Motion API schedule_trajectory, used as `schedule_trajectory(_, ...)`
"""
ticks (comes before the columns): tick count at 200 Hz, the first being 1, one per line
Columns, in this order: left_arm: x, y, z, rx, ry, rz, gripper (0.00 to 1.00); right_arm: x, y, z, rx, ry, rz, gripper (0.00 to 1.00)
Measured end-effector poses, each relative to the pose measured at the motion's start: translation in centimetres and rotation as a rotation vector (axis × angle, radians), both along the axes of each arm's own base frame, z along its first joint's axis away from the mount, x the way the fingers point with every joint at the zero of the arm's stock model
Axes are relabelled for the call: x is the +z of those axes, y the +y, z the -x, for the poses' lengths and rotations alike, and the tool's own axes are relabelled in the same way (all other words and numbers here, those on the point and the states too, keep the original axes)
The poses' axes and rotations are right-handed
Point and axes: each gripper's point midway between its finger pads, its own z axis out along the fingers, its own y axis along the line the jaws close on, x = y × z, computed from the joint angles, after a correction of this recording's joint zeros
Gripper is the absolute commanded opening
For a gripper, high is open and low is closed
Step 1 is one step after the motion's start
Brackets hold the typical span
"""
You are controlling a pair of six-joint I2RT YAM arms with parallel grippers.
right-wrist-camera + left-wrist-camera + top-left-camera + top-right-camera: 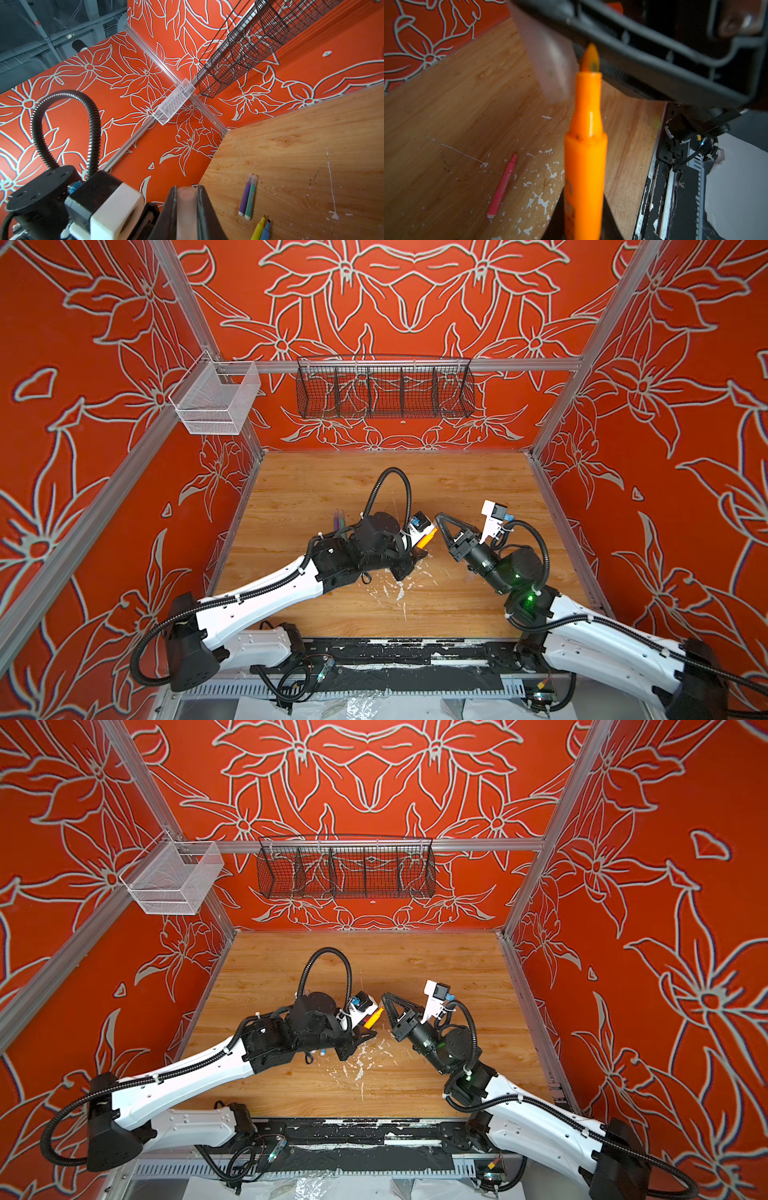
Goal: Insert the pens into the pen caps
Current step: 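Align the cap's open end over the orange marker tip with the right gripper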
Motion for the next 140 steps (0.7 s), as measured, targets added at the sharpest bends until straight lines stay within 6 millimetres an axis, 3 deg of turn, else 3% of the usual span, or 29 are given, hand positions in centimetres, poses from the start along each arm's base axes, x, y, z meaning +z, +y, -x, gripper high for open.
schedule_trajectory(47,0.0,-0.2,0.3,-0.016,0.008,0.007,0.0,0.2,-0.3,0.3,-0.01,-0.007,0.006,0.0)
schedule_trajectory(104,0.2,-0.7,1.2,-0.079,0.011,0.017,0.0,2.0,-1.9,1.6,-0.027,-0.061,-0.01,0.0)
schedule_trajectory(140,0.5,-0.6,1.3,-0.079,0.005,0.024,0.0,1.7,-1.6,1.5,-0.023,-0.053,-0.003,0.0)
